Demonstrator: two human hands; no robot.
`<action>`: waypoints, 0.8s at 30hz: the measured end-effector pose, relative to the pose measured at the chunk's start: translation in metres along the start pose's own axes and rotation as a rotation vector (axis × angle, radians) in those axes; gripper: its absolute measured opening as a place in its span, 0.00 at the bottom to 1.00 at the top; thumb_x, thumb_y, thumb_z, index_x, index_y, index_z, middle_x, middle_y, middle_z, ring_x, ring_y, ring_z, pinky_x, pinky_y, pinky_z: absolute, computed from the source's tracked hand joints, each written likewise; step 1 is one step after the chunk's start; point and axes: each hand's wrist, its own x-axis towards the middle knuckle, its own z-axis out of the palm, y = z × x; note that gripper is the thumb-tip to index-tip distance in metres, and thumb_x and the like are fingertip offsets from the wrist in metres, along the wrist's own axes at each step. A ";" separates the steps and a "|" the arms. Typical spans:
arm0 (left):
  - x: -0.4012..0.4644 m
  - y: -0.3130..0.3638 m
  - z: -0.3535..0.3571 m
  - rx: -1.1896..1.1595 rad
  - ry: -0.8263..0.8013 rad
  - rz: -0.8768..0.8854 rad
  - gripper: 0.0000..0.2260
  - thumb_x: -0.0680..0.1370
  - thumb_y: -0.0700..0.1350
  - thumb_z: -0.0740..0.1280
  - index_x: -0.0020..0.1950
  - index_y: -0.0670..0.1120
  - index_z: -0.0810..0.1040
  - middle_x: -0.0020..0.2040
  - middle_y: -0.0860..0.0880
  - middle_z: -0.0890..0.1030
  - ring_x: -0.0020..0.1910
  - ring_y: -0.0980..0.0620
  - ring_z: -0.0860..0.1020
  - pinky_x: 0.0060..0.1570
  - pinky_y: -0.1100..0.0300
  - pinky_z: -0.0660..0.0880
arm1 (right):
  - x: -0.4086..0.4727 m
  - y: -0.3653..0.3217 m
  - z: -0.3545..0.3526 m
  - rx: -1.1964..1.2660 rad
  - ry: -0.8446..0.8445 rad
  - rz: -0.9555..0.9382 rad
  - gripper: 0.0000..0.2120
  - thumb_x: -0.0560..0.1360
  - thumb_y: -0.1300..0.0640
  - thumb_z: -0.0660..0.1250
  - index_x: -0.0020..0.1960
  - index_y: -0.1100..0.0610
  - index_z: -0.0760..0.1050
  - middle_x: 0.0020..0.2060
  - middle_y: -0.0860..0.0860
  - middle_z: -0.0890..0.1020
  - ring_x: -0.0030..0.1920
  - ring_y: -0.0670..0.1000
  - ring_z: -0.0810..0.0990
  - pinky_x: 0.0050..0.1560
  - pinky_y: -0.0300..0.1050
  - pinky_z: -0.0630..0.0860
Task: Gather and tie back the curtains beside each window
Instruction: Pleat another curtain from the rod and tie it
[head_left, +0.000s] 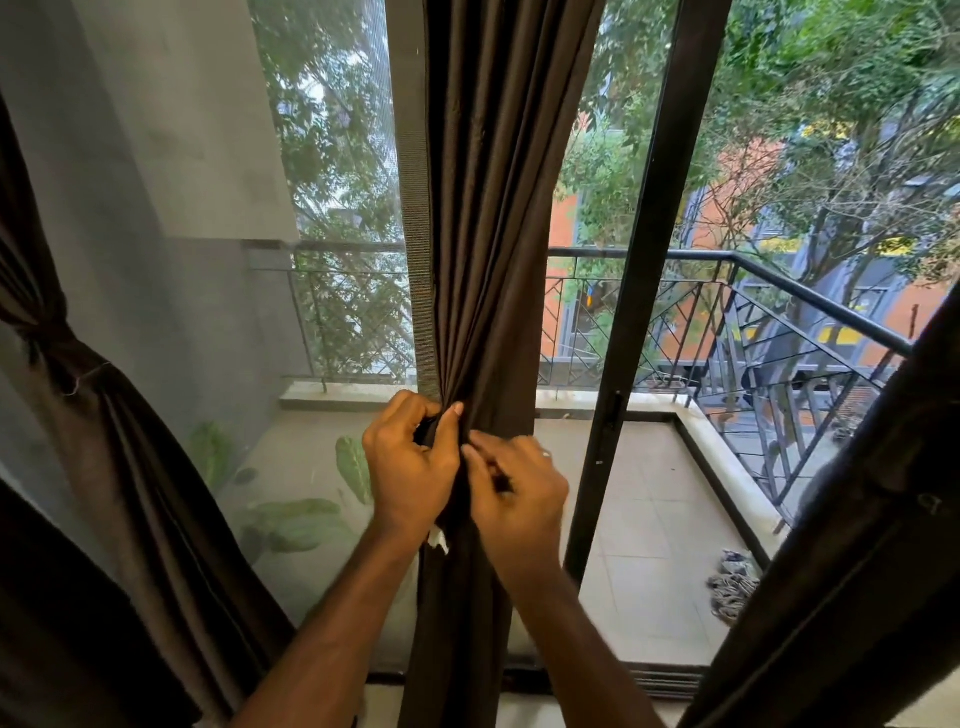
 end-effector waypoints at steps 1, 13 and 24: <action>-0.002 0.001 0.000 -0.044 -0.018 -0.019 0.12 0.76 0.39 0.71 0.34 0.42 0.72 0.32 0.49 0.72 0.32 0.50 0.71 0.33 0.55 0.70 | -0.002 -0.003 0.004 0.024 -0.010 -0.011 0.08 0.77 0.64 0.73 0.56 0.58 0.84 0.45 0.50 0.85 0.44 0.47 0.81 0.45 0.47 0.80; -0.005 0.000 -0.013 -0.188 -0.064 -0.128 0.13 0.75 0.44 0.73 0.37 0.41 0.72 0.31 0.44 0.73 0.32 0.43 0.73 0.33 0.49 0.73 | -0.002 -0.001 0.005 0.126 -0.156 -0.042 0.06 0.77 0.65 0.71 0.51 0.58 0.85 0.44 0.48 0.85 0.45 0.48 0.81 0.45 0.56 0.78; -0.005 -0.010 -0.032 -0.164 -0.073 -0.140 0.10 0.77 0.50 0.70 0.41 0.44 0.78 0.33 0.53 0.77 0.33 0.51 0.77 0.35 0.53 0.76 | 0.030 0.028 -0.013 0.190 -0.016 0.668 0.08 0.76 0.60 0.75 0.54 0.52 0.83 0.45 0.43 0.85 0.47 0.41 0.83 0.56 0.43 0.83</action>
